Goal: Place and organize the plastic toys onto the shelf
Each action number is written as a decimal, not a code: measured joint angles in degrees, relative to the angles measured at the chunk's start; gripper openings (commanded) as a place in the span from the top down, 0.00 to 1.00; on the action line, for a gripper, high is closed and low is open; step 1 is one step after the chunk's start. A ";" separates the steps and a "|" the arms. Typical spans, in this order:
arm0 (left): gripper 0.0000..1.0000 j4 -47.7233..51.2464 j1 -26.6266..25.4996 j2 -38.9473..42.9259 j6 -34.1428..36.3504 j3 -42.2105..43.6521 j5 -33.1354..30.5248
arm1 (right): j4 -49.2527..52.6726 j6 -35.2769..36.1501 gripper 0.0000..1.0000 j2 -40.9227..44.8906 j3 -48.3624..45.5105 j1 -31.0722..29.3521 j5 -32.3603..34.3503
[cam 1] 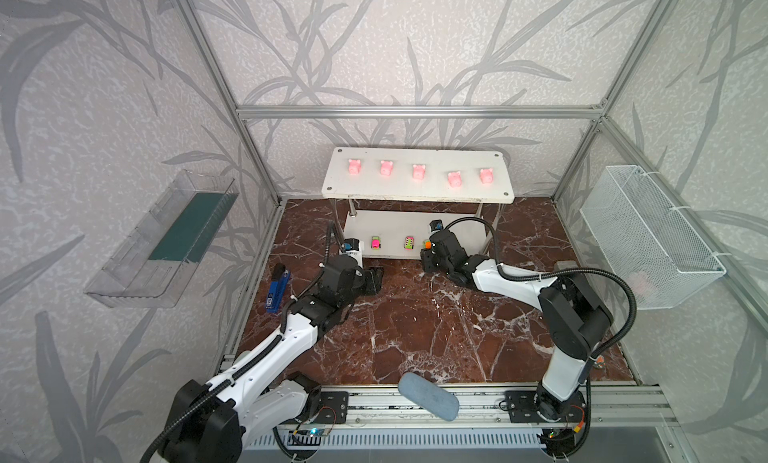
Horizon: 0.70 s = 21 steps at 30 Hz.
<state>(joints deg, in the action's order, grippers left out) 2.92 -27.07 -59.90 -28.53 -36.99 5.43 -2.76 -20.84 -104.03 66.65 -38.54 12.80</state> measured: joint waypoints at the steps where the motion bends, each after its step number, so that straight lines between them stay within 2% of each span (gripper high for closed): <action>1: 0.51 -0.02 0.00 0.00 0.00 0.02 0.04 | -0.04 0.07 0.47 -0.09 0.28 0.04 0.20; 21: 0.52 -1.01 0.00 -1.60 -0.09 0.04 0.46 | 0.46 0.50 0.47 -4.07 3.32 2.25 0.11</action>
<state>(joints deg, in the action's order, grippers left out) 1.91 -27.07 -61.49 -28.62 -36.95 5.89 -2.31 -20.34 -108.09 69.97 -36.29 12.91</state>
